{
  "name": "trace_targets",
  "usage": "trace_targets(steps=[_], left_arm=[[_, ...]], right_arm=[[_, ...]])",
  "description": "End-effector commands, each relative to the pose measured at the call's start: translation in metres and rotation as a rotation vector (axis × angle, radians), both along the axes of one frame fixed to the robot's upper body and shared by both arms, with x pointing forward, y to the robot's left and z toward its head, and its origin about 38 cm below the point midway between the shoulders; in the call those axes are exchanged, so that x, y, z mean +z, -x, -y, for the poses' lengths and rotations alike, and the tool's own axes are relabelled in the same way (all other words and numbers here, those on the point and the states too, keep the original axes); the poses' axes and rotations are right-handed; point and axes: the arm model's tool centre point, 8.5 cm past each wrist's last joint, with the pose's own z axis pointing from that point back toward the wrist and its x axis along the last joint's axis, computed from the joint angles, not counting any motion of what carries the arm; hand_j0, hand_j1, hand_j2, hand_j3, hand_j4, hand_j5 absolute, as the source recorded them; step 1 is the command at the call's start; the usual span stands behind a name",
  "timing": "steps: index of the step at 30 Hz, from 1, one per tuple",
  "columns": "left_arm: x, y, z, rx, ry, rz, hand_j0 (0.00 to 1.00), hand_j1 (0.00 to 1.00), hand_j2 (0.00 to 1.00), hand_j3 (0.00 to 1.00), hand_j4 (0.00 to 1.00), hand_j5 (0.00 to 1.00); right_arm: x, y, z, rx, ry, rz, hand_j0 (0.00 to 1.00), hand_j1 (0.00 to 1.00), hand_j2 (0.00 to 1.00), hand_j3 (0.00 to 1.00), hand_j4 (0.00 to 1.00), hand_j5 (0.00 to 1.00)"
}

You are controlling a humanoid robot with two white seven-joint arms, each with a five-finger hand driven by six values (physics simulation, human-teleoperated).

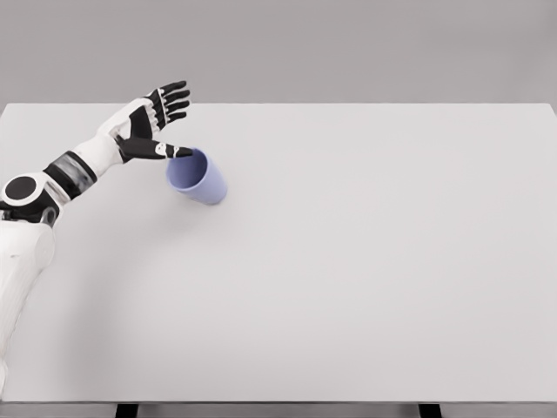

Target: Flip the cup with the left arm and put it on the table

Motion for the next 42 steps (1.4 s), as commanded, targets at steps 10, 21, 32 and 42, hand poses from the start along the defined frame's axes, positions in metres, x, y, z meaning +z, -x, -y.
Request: trace_targets(steps=[10, 21, 32, 42], left_arm=[[0.042, -0.017, -0.002, -0.008, -0.024, 0.084, 1.00, 1.00, 1.00, 1.00, 1.00, 1.00], [0.022, 0.024, -0.076, 0.044, -0.191, 0.232, 1.00, 1.00, 1.00, 1.00, 1.00, 1.00], [0.001, 0.038, -0.071, -0.002, -0.283, 0.289, 1.00, 1.00, 1.00, 1.00, 1.00, 1.00], [-0.006, 0.041, -0.071, -0.005, -0.293, 0.276, 1.00, 1.00, 1.00, 1.00, 1.00, 1.00]], right_arm=[[0.000, 0.000, 0.000, 0.000, 0.000, 0.000, 1.00, 1.00, 1.00, 1.00, 1.00, 1.00], [0.000, 0.000, 0.000, 0.000, 0.000, 0.000, 1.00, 1.00, 1.00, 1.00, 1.00, 1.00], [0.000, 0.000, 0.000, 0.000, 0.000, 0.000, 1.00, 1.00, 1.00, 1.00, 1.00, 1.00], [0.000, 0.000, 0.000, 0.000, 0.000, 0.000, 1.00, 1.00, 1.00, 1.00, 1.00, 1.00]])
